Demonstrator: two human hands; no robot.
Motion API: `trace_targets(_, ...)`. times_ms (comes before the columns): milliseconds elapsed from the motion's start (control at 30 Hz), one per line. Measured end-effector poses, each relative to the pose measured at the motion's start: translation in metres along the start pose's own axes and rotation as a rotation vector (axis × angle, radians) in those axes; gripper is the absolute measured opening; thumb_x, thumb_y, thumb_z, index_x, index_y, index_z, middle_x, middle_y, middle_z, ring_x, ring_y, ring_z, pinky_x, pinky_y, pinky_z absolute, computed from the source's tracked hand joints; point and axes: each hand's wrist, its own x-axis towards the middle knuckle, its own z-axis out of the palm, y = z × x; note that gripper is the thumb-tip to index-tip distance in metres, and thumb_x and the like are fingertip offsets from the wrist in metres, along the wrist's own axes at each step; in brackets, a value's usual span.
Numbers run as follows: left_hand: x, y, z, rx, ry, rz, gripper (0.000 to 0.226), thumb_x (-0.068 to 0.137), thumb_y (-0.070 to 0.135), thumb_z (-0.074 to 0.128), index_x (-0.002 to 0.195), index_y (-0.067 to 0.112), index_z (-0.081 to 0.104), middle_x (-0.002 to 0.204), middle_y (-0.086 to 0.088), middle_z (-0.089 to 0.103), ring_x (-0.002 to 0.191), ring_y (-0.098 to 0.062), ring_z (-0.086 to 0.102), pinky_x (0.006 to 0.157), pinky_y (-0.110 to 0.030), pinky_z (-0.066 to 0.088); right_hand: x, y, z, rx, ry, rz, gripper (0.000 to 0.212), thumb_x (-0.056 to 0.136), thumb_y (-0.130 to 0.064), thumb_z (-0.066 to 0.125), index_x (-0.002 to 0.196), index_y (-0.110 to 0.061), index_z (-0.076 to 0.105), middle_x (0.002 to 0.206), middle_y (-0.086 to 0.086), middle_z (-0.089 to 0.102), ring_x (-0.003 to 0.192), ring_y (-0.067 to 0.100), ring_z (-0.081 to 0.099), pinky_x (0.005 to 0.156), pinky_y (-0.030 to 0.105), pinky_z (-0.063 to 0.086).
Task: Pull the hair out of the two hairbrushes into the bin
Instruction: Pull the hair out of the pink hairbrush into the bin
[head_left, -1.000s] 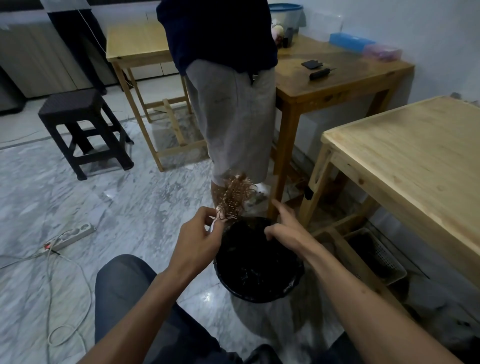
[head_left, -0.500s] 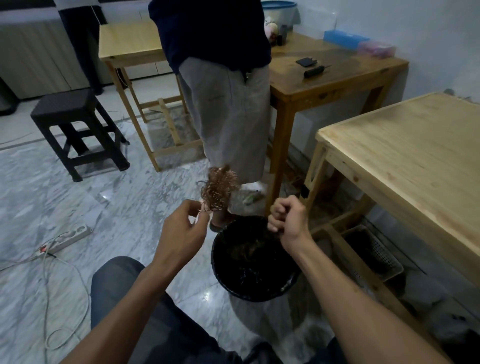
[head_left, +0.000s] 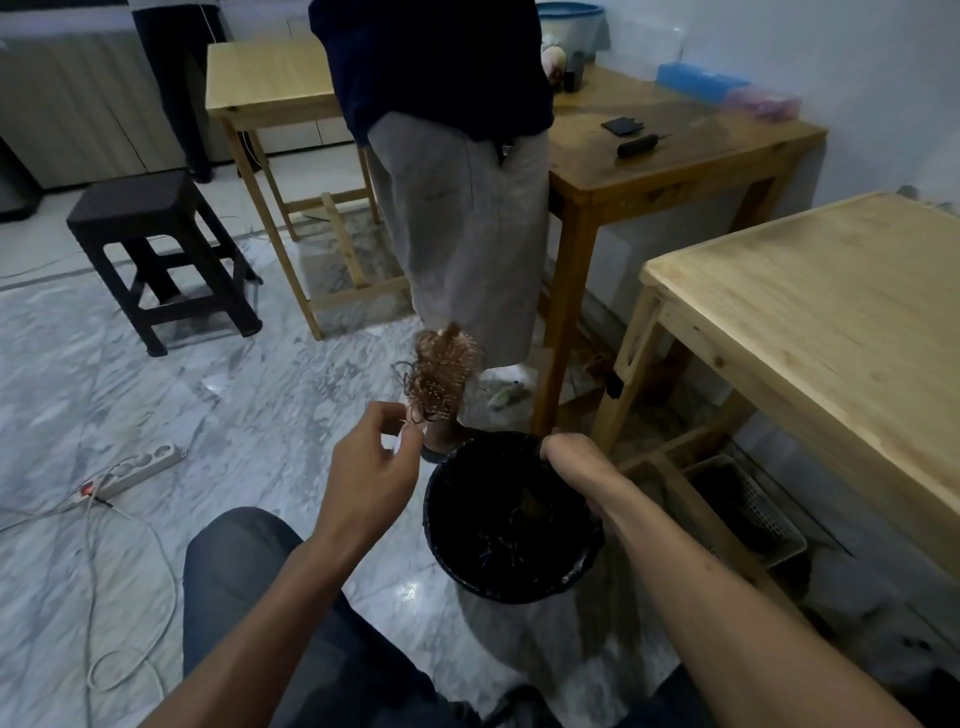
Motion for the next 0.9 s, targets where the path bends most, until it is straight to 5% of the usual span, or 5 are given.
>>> trace_targets(100, -0.003, -0.004, 0.007, 0.020, -0.062, -0.010, 0.025, 0.099, 0.037, 0.055, 0.118, 0.021, 0.060, 0.112, 0.013, 0.065, 0.069, -0.016, 0.064, 0.064, -0.029, 0.047, -0.002, -0.001, 0.000, 0.058, 0.078, -0.172, 0.053, 0.090, -0.020, 0.052, 0.142, -0.022, 0.053, 0.139, -0.002, 0.056, 0.126, 0.026, 0.054, 0.094, 0.034, 0.043)
trace_targets(200, -0.006, -0.001, 0.015, -0.001, -0.082, -0.022, 0.018, 0.099, 0.035, 0.055, 0.111, 0.023, 0.061, 0.104, 0.012, 0.067, 0.060, -0.012, 0.064, 0.056, -0.027, 0.046, -0.008, -0.005, 0.000, 0.345, -0.198, -0.340, 0.047, 0.092, -0.025, 0.061, 0.139, -0.026, 0.057, 0.142, -0.001, 0.061, 0.129, 0.020, 0.057, 0.108, 0.038, 0.044)
trace_targets(367, -0.006, 0.006, 0.030, 0.001, -0.089, 0.005, 0.011, 0.098, 0.039, 0.057, 0.100, 0.029, 0.060, 0.097, 0.013, 0.068, 0.071, -0.018, 0.067, 0.062, -0.038, 0.056, -0.026, -0.012, 0.011, 0.406, -0.482, -0.457, 0.031, 0.095, -0.038, 0.067, 0.123, -0.025, 0.068, 0.114, -0.004, 0.078, 0.111, 0.016, 0.073, 0.100, 0.036, 0.052)
trace_targets(533, -0.006, 0.010, 0.034, 0.096, -0.049, 0.035, 0.009, 0.097, 0.030, 0.057, 0.103, 0.024, 0.059, 0.095, 0.014, 0.065, 0.085, -0.010, 0.064, 0.068, -0.023, 0.049, -0.019, -0.011, 0.020, 0.578, -0.122, -0.511, 0.016, 0.092, -0.024, 0.074, 0.089, -0.008, 0.077, 0.075, 0.000, 0.077, 0.057, 0.005, 0.064, 0.053, 0.014, 0.048)
trace_targets(900, -0.012, 0.014, 0.030, -0.037, 0.000, -0.002, 0.004, 0.097, 0.034, 0.060, 0.097, 0.030, 0.061, 0.083, 0.007, 0.068, 0.059, -0.022, 0.065, 0.057, -0.036, 0.051, -0.011, 0.010, -0.002, 0.715, 0.056, -0.248, 0.010, 0.094, -0.013, 0.072, 0.101, -0.010, 0.078, 0.077, 0.004, 0.077, 0.062, 0.009, 0.065, 0.053, 0.016, 0.051)
